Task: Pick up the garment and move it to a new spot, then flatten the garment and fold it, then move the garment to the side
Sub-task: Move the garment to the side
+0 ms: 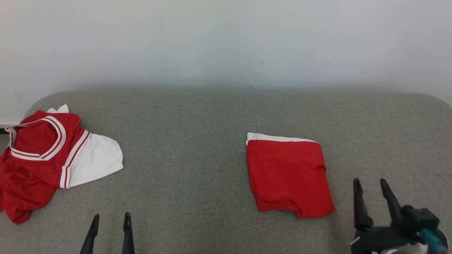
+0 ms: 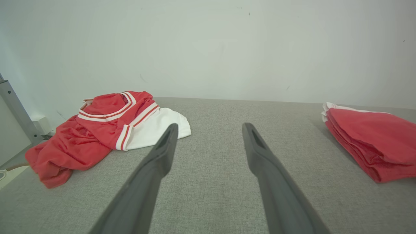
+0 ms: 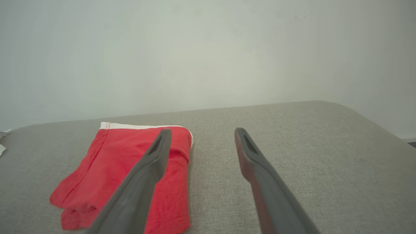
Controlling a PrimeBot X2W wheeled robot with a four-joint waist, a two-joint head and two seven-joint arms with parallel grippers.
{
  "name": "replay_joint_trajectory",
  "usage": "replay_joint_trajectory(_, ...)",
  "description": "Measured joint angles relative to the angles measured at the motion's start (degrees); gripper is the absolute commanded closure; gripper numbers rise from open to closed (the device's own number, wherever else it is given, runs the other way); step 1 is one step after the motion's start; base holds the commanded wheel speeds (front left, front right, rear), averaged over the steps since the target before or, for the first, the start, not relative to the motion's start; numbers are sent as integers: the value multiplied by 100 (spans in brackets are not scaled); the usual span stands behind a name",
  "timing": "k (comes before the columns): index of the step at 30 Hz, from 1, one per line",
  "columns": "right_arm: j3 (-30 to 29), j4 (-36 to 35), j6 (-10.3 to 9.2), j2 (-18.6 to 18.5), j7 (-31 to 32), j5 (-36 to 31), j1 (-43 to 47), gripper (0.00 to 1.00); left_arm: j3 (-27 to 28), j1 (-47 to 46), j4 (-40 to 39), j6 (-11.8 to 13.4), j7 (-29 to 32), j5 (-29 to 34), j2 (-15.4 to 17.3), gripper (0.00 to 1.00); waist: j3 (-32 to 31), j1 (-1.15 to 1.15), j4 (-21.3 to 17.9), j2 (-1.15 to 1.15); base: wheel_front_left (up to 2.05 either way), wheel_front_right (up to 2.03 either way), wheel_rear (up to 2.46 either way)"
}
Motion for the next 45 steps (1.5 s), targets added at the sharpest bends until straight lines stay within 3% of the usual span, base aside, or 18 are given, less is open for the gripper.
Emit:
replay_joint_trajectory(15, 721, 3520, 0, -503, 105, 450, -2362, 0, -504, -250, 108, 1, 0, -63, -1, 0, 262, 1, 447, 1, 0, 0, 0)
replay_joint_trajectory(25, 1223, 4875, 0, -479, 443, 1077, -3039, 0, -669, -521, 198, -3, 0, -103, 0, 0, 574, 1, 675, 1, 0, 0, 0)
replay_joint_trajectory(26, 1267, 4918, 0, -466, 460, 1143, -3071, 5, -671, -556, 211, -4, 0, -103, -1, 0, 597, 1, 691, 0, 0, 0, 0)
replay_joint_trajectory(27, 1307, 4954, 0, -446, 465, 1200, -3111, 58, -669, -593, 215, -4, 0, -103, 0, 0, 616, 1, 703, 0, 0, 0, 0)
replay_joint_trajectory(28, 1359, 4972, 0, -438, 455, 1236, -3143, 100, -664, -604, 218, -5, 0, -103, 1, 0, 632, 1, 712, 0, 0, 0, 0)
replay_joint_trajectory(36, 1836, 5042, 11, -603, 299, 1454, -3287, 100, -555, -603, 266, -7, 0, -111, -1, 0, 646, 1, 562, 0, 0, 0, 0)
replay_joint_trajectory(45, 2621, 4857, 11, -1492, 201, 1324, -3895, 100, -489, -776, 147, -52, 0, -171, 0, 0, 886, 1, 259, 0, 0, 0, 0)
